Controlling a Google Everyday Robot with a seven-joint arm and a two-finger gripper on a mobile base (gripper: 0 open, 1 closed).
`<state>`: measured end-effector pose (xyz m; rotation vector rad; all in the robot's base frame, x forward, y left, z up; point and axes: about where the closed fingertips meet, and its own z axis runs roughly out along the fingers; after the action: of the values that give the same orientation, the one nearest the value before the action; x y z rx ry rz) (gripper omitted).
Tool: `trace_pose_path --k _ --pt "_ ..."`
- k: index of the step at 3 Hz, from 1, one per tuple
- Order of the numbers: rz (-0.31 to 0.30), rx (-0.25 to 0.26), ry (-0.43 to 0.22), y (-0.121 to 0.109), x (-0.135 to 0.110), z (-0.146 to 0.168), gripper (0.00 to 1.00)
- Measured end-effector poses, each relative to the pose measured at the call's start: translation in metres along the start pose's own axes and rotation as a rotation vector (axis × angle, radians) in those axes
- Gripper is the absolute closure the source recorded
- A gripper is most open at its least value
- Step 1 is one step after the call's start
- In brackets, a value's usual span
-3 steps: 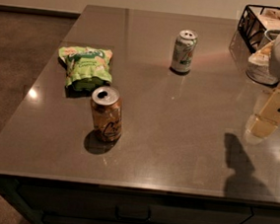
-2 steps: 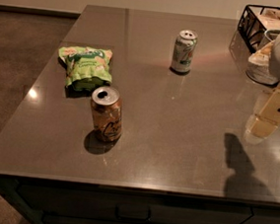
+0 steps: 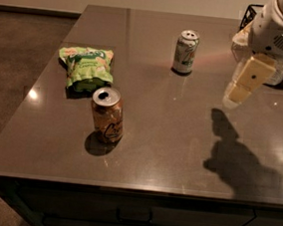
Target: Move 7up can near orange can
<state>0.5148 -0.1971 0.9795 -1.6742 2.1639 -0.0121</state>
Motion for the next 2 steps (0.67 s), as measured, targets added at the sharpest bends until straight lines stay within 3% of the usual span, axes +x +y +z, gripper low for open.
trace_pose_path --k 2 --pt "0.196 0.057 -0.146 -0.106 -0.043 0.045 0.00"
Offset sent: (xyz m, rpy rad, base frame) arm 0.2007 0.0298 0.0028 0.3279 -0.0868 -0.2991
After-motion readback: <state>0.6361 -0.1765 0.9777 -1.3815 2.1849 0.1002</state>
